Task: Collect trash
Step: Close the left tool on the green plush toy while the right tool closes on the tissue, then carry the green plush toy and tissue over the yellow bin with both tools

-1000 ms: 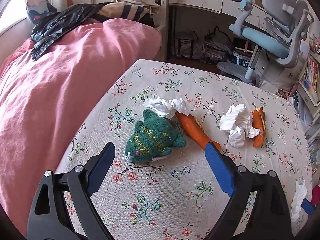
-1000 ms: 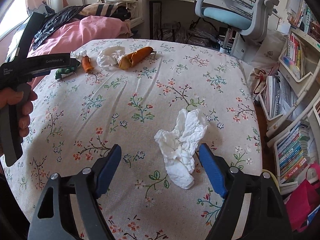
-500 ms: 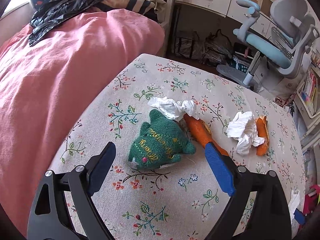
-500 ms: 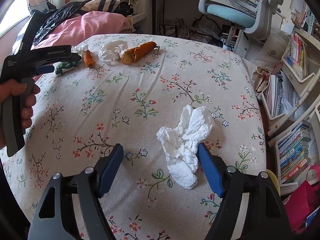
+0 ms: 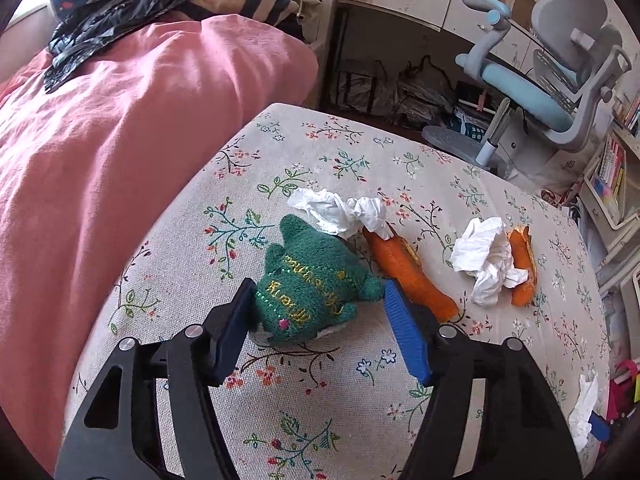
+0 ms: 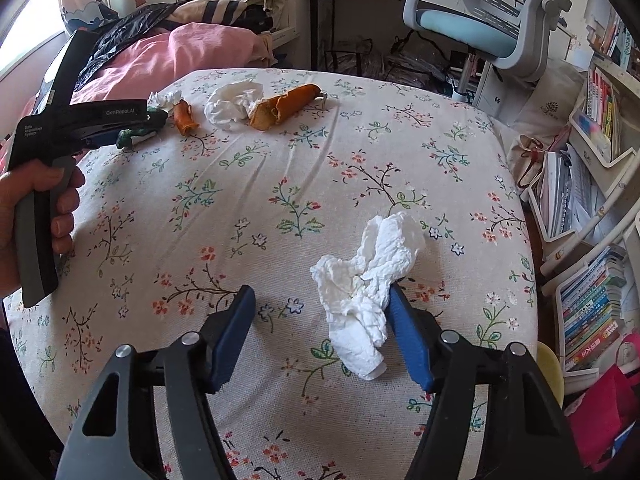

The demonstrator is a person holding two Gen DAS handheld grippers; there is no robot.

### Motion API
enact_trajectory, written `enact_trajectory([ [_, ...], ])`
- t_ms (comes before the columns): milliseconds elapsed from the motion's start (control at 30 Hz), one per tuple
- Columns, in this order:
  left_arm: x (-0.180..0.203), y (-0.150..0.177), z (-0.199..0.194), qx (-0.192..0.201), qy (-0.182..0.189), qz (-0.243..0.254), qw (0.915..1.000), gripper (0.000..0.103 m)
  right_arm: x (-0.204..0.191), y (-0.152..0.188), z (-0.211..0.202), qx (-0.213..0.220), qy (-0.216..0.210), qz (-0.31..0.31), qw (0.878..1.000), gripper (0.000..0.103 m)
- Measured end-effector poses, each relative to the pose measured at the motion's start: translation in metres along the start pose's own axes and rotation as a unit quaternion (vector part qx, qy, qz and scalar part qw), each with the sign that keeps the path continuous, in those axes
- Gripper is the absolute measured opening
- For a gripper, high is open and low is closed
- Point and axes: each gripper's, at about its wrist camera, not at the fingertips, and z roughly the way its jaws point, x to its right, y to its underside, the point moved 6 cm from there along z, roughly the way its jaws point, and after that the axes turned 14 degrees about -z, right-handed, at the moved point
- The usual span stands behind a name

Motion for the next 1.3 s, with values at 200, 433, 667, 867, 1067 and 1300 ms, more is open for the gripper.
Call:
enact_trajectory([
  [200, 0.01, 0.005, -0.006, -0.014, 0.023, 0.012, 0.9996, 0.028, 0.0, 0.0, -0.003, 0.009, -0.001, 0.005, 1.0, 0.032],
  [433, 0.024, 0.02, -0.024, -0.017, 0.046, 0.035, 0.9982, 0.026, 0.002, 0.002, -0.006, 0.016, -0.004, 0.016, 1.0, 0.019],
  [667, 0.033, 0.033, -0.044, -0.011, 0.056, 0.05, 0.9971, 0.026, 0.0, 0.006, -0.013, 0.024, -0.005, 0.02, 1.0, 0.018],
  [867, 0.038, 0.046, -0.059, -0.007, 0.058, 0.065, 0.9961, 0.026, -0.003, 0.012, -0.018, 0.024, -0.004, 0.016, 1.0, 0.018],
  [1067, 0.051, 0.054, -0.068, 0.001, 0.059, 0.092, 0.994, 0.026, -0.001, 0.012, -0.018, 0.026, -0.006, 0.021, 0.999, 0.018],
  [1300, 0.057, 0.056, -0.068, 0.002, 0.066, 0.097, 0.9931, 0.026, -0.005, 0.012, -0.017, 0.025, -0.006, 0.014, 1.0, 0.018],
])
